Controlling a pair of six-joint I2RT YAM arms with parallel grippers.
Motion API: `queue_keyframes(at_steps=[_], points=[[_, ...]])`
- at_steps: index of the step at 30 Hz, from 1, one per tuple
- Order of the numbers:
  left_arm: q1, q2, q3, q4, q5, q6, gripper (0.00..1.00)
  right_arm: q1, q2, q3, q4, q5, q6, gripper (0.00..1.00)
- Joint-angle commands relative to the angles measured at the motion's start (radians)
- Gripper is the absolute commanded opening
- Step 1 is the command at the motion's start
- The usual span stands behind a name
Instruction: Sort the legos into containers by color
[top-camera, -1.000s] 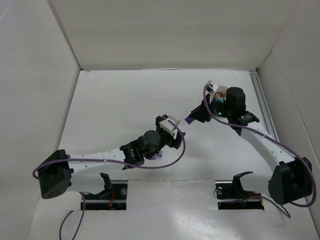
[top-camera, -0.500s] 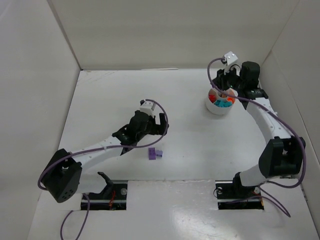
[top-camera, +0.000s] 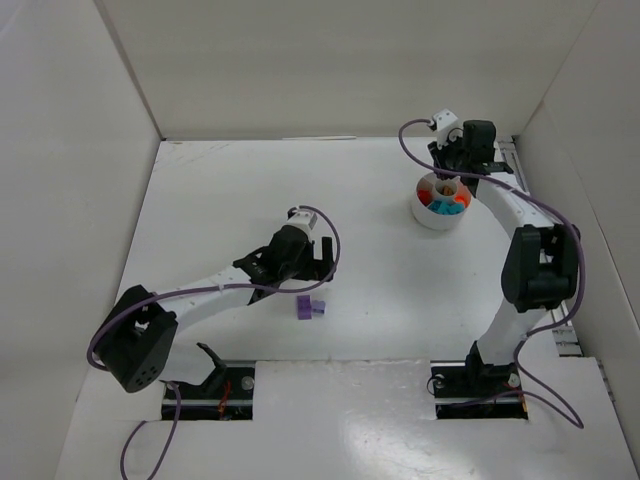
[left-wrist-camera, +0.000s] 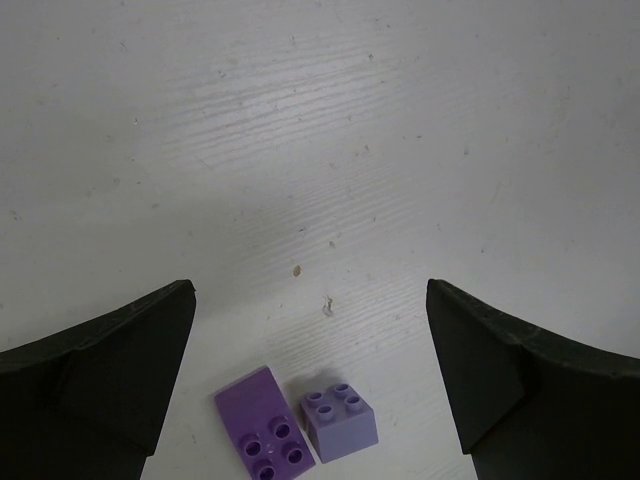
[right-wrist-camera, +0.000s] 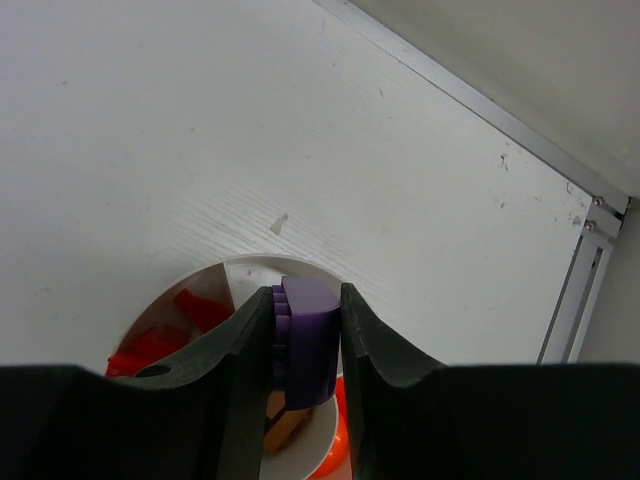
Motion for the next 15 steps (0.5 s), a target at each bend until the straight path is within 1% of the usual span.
queue_keyframes(at_steps=[1, 13, 15], points=[[-0.001, -0.012, 0.035, -0.014, 0.011, -0.009, 1.00, 0.003, 0.011, 0.047, 0.014, 0.025, -0.027, 0.00], [0.008, 0.007, 0.035, -0.043, 0.011, -0.027, 1.00, 0.003, 0.066, 0.027, 0.033, -0.015, -0.037, 0.00], [0.008, 0.007, 0.035, -0.052, 0.011, -0.027, 1.00, 0.003, 0.066, 0.027, 0.033, -0.005, -0.037, 0.05]])
